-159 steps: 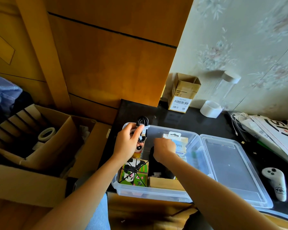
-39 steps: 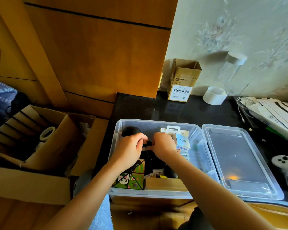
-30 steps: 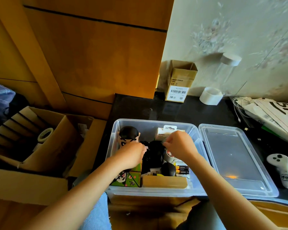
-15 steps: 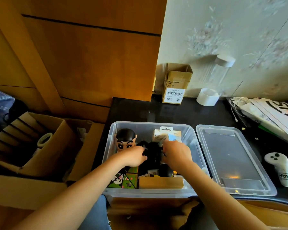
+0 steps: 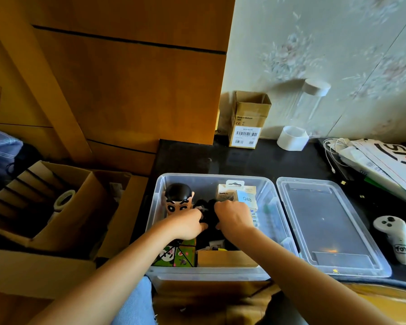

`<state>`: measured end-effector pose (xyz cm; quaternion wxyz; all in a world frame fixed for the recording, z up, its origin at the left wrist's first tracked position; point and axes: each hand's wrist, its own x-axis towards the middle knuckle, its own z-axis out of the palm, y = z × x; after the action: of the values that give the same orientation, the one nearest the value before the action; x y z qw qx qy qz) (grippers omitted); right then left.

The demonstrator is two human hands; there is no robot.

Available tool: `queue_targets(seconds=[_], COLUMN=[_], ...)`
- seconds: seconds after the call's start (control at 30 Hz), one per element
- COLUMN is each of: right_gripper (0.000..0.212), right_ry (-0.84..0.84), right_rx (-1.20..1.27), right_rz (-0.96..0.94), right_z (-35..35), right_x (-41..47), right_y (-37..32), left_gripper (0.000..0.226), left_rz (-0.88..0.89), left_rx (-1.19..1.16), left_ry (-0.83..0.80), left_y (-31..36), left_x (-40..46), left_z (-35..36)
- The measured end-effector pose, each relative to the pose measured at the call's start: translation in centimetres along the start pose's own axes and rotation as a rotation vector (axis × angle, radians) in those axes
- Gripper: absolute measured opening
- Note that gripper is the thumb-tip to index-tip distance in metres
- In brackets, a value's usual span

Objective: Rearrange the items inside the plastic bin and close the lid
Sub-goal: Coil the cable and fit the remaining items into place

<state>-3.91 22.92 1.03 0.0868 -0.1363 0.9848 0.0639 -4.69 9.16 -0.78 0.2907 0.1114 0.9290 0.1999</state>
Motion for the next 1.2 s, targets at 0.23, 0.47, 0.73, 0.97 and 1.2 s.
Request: queue_targets(seconds=[0.23,0.47,0.73,0.97,1.2], right_gripper=[0.02,0.024,0.036,0.058,0.051], right_ry=[0.048,0.078,-0.121,-0.276,-0.286], right_rx=[0.132,0.338,0.317,0.354,0.369], right_rz=[0.039,0.215,0.177,0.155,0.186], right_z=[0.2,-0.4,1.3,2.5,3.5], right_x=[-0.8,-2.5,-3.4,-3.2,-2.7], right_y=[1.4,5.5,7.1,6.0,4.7], left_gripper=[0.039,0.058,0.076,0.064,0.057], left_rz=[0.083,0.071,-0.044,-0.042,-0.038], left_rx=[0.083,0.265,0.286,0.23,0.171], left_ry=[0.175,0.299,0.211,0.256,0.392], left_y=[0.2,2.7,3.5,2.8,3.2], left_x=[-0.8,0.5,2.6,3.3,2.3], left_z=[0.4,-0.1,1.0,1.8,1.6])
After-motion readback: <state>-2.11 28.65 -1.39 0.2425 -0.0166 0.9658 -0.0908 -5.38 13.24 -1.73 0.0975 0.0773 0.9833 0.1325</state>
